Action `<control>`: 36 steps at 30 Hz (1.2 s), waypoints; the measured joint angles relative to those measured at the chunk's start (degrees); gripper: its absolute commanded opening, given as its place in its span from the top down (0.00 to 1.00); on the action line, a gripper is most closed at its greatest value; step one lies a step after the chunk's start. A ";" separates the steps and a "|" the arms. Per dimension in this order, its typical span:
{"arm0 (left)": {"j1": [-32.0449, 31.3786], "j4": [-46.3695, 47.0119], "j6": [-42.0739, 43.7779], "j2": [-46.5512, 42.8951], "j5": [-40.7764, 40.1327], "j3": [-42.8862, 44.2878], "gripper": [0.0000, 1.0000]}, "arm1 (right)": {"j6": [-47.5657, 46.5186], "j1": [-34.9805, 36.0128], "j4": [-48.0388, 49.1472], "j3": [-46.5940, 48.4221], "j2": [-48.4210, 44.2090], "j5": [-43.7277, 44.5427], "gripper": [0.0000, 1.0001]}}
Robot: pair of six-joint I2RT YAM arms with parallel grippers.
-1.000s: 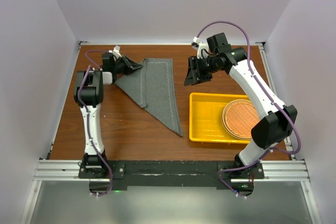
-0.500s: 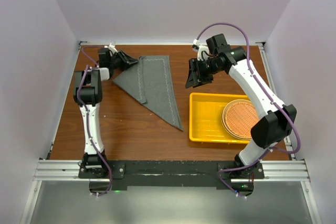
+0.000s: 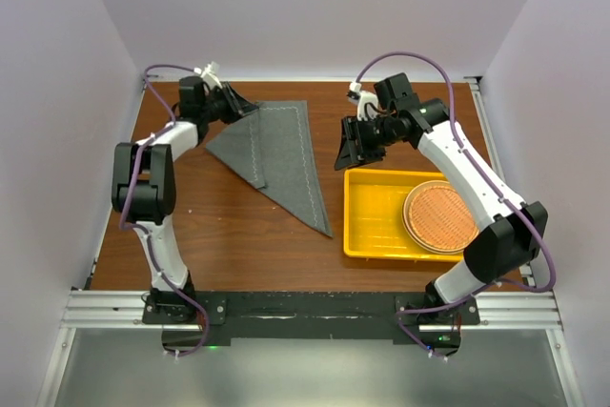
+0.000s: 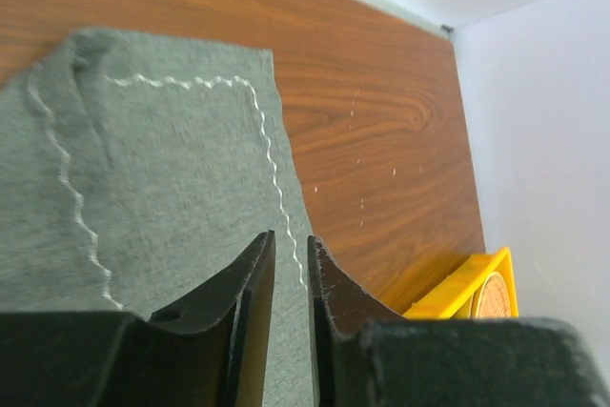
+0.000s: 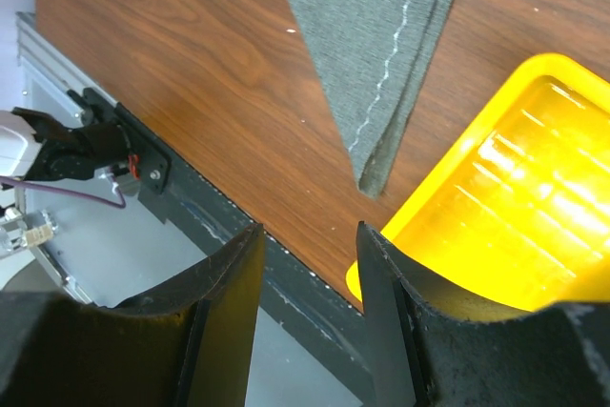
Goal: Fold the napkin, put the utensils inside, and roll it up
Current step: Fold the napkin
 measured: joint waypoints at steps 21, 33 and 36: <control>0.74 9.29 -5.79 23.43 0.46 11.41 0.87 | 0.17 0.37 -0.81 3.32 4.44 1.38 0.52; 3.02 7.06 -5.46 24.55 3.41 15.13 0.62 | -0.35 0.44 -2.29 5.68 8.48 1.38 0.50; 3.02 3.06 -3.30 19.80 2.80 13.00 0.75 | -0.35 0.72 -1.99 5.68 8.48 1.25 0.49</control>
